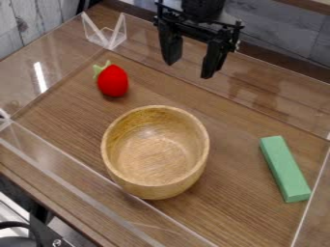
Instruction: Put the green stick in the brown bowl
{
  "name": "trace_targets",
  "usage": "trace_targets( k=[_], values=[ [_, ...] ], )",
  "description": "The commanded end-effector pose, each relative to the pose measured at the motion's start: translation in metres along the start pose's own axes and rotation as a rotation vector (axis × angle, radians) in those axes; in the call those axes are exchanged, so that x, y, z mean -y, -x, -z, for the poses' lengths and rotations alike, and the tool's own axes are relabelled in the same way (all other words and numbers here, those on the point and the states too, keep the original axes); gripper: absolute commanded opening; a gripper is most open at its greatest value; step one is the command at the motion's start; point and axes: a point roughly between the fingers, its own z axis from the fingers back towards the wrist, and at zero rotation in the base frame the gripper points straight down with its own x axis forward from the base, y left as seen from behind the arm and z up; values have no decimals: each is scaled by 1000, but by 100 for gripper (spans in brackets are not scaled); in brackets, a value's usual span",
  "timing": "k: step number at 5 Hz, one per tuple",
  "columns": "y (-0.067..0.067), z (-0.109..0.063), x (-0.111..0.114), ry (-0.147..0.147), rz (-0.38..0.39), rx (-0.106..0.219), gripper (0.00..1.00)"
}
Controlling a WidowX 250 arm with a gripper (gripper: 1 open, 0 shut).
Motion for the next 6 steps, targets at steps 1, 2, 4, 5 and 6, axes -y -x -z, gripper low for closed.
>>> trace_targets(
  k=[1, 2, 4, 5, 6],
  values=[
    [0, 13, 13, 7, 30, -36, 100],
    [-3, 20, 53, 54, -110, -52, 100],
    [-5, 34, 122, 98, -132, -41, 100],
    [-13, 43, 123, 125, -214, -32, 100],
    [-20, 50, 115, 131, -276, -30, 100]
  ],
)
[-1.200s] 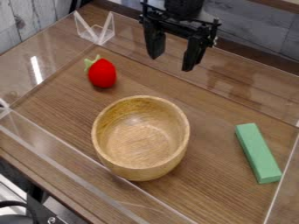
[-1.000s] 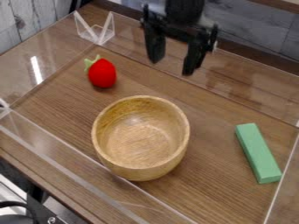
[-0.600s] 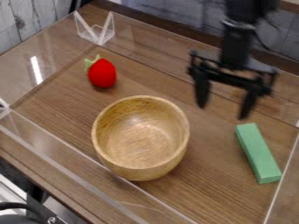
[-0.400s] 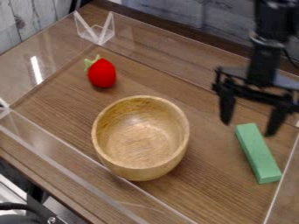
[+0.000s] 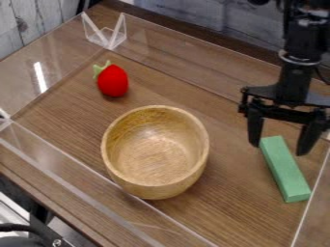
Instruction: Put the green stick in the brown bowl
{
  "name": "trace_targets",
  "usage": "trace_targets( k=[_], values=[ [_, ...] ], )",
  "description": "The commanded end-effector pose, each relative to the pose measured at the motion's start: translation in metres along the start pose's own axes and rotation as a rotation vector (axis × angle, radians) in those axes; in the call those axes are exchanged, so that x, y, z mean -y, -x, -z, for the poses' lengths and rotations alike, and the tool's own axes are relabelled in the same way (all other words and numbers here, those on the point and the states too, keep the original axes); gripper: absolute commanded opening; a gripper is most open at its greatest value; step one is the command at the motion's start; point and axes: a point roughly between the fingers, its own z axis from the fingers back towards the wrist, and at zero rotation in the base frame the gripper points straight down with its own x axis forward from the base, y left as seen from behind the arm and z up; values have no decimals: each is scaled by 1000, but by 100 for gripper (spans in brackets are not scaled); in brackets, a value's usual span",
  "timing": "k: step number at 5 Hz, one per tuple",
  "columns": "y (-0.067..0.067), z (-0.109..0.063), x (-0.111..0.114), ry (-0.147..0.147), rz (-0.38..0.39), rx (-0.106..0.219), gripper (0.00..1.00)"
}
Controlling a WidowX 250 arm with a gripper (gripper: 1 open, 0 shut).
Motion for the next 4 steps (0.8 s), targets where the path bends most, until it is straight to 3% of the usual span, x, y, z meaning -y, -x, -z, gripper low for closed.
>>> trace_targets(
  k=[1, 2, 4],
  values=[
    [3, -13, 12, 44, -43, 54, 100],
    [9, -7, 18, 49, -75, 55, 100],
    [11, 16, 16, 54, -233, 74, 100]
  ],
)
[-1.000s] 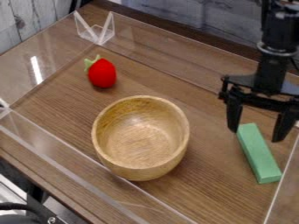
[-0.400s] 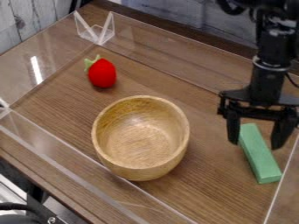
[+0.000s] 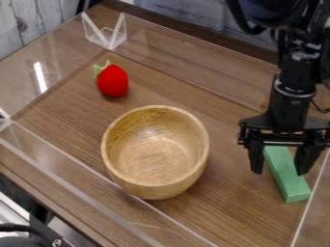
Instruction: Put the green stick in the brown bowl
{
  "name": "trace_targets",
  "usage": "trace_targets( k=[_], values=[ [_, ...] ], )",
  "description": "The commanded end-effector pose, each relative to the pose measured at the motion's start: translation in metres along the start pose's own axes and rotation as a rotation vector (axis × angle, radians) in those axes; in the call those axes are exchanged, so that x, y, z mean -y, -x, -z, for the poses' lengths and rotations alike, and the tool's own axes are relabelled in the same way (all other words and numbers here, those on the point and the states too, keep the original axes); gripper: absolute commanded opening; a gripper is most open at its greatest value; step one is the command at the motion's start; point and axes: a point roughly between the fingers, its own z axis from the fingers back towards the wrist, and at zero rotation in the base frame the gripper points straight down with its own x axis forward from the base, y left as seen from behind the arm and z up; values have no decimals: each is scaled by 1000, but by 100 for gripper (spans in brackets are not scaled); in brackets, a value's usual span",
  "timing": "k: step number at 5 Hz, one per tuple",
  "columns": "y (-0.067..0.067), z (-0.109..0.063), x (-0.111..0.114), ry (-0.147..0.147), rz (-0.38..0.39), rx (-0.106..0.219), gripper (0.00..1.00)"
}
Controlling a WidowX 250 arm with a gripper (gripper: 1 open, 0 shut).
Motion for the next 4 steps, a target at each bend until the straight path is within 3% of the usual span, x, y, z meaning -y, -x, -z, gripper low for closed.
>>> trace_targets(
  k=[1, 4],
  values=[
    [4, -1, 15, 23, 17, 34, 100],
    [-1, 7, 15, -8, 77, 88, 100]
  ],
)
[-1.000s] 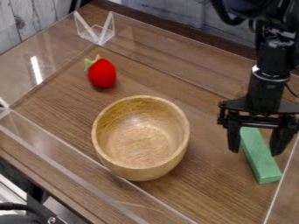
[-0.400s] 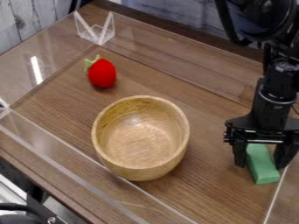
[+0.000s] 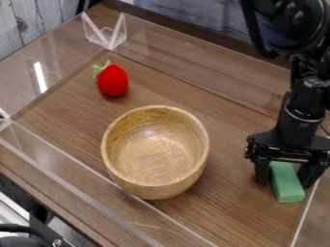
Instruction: Put the green stick in the brown bowl
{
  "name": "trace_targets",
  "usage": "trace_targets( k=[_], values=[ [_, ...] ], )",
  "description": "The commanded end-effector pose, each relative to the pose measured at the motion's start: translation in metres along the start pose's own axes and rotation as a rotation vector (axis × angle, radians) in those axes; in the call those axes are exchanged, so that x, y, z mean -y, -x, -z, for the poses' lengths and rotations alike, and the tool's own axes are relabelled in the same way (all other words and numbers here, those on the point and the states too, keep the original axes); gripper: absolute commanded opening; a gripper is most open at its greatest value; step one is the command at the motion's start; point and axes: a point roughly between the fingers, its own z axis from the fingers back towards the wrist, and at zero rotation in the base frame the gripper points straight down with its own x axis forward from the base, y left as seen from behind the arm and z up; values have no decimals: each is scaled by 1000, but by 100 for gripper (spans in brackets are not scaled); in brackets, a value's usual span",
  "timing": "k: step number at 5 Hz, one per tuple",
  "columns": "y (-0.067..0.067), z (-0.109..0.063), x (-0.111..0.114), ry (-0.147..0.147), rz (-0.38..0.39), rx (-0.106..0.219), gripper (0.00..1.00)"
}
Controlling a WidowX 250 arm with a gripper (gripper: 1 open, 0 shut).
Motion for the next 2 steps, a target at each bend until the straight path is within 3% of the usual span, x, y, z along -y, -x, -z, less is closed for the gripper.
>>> trace_targets(
  k=[1, 2],
  values=[
    [-2, -19, 6, 34, 38, 52, 100],
    [-10, -19, 1, 30, 57, 67, 100]
  ],
)
